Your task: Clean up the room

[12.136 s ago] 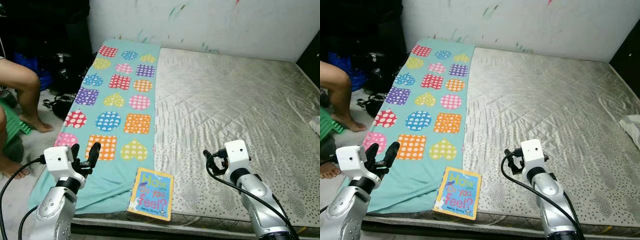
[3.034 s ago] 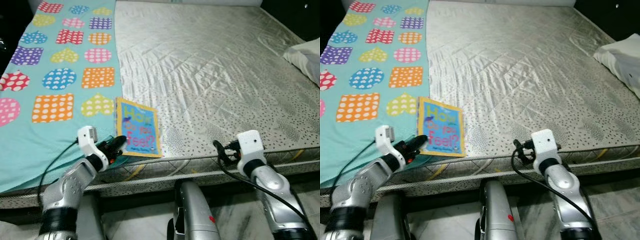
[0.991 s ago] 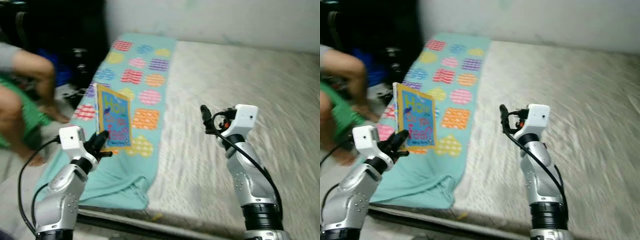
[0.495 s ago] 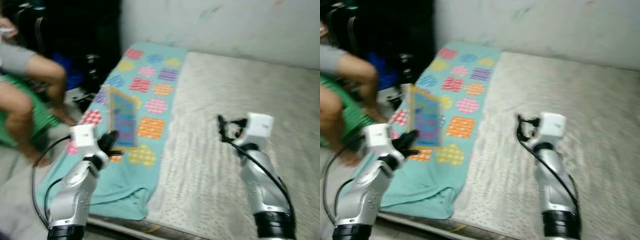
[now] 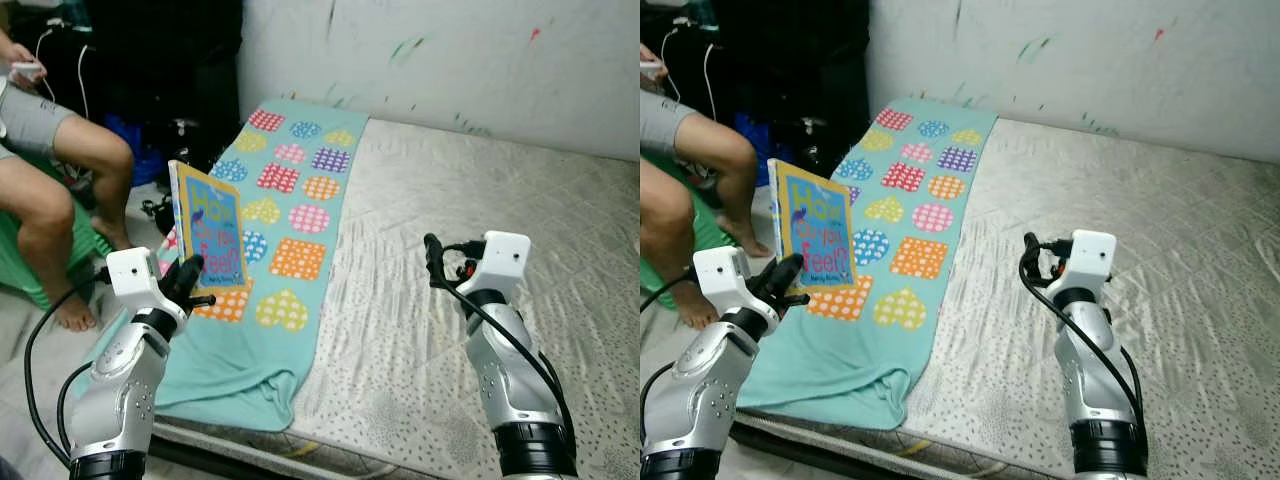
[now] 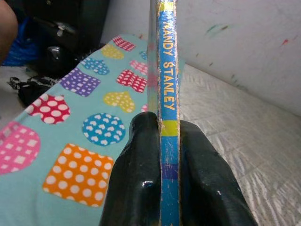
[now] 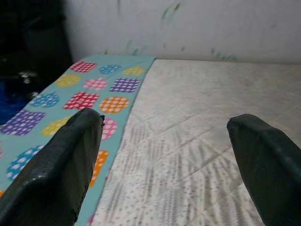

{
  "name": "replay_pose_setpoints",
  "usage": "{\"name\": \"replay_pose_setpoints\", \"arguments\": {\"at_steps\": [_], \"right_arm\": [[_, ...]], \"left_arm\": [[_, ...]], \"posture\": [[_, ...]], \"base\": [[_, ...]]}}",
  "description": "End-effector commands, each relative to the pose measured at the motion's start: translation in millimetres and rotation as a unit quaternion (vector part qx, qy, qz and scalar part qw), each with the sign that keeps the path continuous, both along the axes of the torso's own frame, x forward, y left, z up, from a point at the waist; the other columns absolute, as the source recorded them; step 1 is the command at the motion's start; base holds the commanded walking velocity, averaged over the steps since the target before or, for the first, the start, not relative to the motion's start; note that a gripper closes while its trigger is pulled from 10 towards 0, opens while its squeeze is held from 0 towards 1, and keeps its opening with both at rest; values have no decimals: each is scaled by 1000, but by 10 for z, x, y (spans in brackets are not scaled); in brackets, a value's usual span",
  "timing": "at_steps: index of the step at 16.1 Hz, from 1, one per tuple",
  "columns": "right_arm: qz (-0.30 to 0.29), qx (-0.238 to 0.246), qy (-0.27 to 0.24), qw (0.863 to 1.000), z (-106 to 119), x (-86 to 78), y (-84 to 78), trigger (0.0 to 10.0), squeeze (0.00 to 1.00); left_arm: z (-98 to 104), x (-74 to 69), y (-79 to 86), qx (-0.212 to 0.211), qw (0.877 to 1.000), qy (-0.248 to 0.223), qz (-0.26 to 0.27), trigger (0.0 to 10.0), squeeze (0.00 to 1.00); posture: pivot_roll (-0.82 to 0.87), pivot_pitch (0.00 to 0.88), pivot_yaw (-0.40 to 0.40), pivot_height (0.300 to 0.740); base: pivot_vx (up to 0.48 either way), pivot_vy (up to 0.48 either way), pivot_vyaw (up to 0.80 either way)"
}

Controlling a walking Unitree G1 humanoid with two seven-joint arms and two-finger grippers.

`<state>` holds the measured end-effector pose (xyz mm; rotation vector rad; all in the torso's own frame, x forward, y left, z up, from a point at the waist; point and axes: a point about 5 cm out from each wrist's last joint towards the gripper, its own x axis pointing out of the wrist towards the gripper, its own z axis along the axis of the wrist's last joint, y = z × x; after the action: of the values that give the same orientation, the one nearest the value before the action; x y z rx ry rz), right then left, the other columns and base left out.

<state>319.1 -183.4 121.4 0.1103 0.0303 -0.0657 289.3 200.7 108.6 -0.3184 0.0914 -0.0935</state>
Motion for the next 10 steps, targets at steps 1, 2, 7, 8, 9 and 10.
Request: {"name": "replay_pose_setpoints", "arguments": {"at_steps": [1, 2, 7, 8, 9, 10], "right_arm": [[-13, -2, -7, 1000, 47, 25, -38, 10000, 0], [-17, 0, -1, 1000, 24, 14, -52, 10000, 0], [-14, -5, -1, 1000, 9, -17, -10, 10000, 0], [-15, -7, -3, 1000, 20, -11, -18, 10000, 0], [-14, -8, -4, 1000, 26, -2, -20, 10000, 0], [-13, -8, -6, 1000, 41, 9, -16, 10000, 0]], "left_arm": [[66, 41, -71, -3, 1000, -21, -18, 10000, 0], [80, 60, -122, -1, 999, -25, -29, 10000, 0], [97, 113, -204, -12, 998, -33, -46, 10000, 0], [91, 121, -227, -17, 998, -34, -49, 10000, 0], [92, 122, -235, -18, 998, -34, -50, 10000, 0], [94, 122, -241, -19, 998, -35, -50, 10000, 0]], "posture": [[-6, 0, -45, 740], [-5, 0, -47, 740], [-25, 0, -52, 740], [-27, 0, -53, 740], [-27, 0, -54, 740], [-27, 0, -57, 740]], "base": [[0, 0, 0], [0, 0, -800], [0, -55, -800], [0, -304, -800], [0, -364, -800], [0, -382, -800]]}}
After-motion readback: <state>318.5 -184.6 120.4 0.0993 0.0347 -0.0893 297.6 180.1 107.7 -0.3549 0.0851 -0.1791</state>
